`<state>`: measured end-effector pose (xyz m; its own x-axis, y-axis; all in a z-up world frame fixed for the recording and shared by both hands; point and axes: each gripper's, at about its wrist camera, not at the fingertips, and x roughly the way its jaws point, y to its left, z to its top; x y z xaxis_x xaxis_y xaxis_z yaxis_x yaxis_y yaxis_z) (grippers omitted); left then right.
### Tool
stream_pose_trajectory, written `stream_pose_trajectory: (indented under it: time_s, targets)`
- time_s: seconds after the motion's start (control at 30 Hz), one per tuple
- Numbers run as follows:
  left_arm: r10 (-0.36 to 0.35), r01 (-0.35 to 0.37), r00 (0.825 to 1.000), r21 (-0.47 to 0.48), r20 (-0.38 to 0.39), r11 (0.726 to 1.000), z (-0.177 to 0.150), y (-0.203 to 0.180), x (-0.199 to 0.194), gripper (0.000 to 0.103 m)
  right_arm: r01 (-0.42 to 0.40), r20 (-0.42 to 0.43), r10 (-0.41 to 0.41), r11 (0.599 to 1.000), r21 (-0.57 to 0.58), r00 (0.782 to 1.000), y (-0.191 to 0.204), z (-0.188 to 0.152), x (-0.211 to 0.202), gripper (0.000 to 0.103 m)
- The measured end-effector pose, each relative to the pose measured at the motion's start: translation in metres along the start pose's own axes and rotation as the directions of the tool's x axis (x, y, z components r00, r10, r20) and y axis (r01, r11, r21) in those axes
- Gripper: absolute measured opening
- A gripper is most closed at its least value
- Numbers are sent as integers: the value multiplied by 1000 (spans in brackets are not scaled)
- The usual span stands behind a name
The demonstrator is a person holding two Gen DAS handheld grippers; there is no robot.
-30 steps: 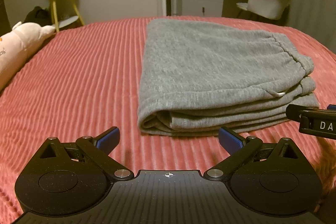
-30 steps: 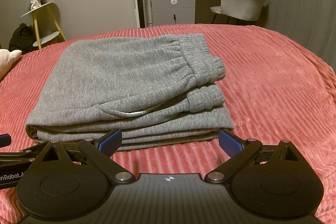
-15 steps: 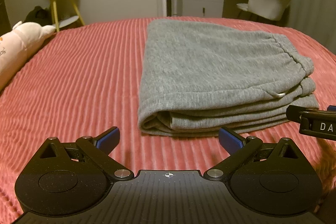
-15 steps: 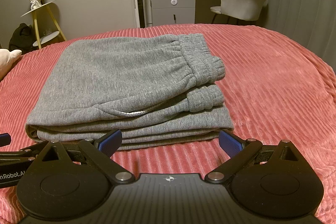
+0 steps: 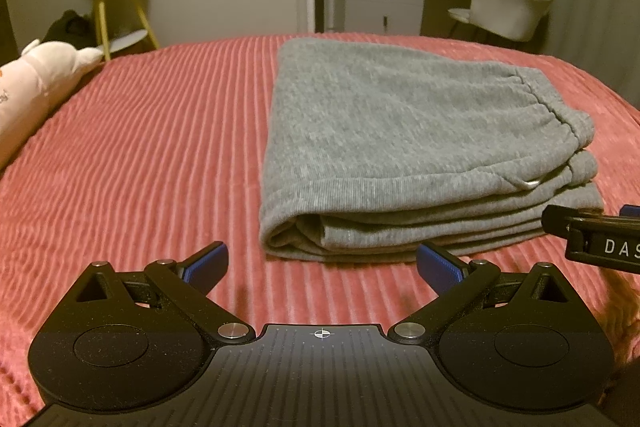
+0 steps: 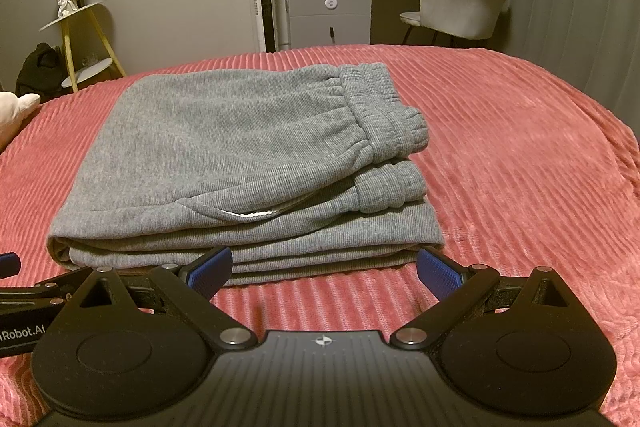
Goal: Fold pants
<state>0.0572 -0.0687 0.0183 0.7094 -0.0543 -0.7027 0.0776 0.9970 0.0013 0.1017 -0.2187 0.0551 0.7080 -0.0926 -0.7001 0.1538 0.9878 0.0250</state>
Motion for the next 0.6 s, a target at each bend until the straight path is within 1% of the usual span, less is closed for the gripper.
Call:
stream_pose_trajectory:
  time_s: [0.13,0.43,0.53,0.6]
  targets:
    - [6,-6,1000,-10,-10,1000,0,1,1,103,4,2,-4,1000,-6,1000,1,-1,-1,99]
    - [-8,8,1000,-35,-15,999,1,3,1,103,-4,1,4,1000,-23,1000,2,0,0,99]
    - [-26,26,1000,-34,0,999,0,4,-1,103,-7,0,7,1000,-15,1000,1,0,0,99]
    - [-25,26,1000,-28,3,999,0,3,-1,103,-7,-1,7,1000,-11,1000,0,0,0,99]
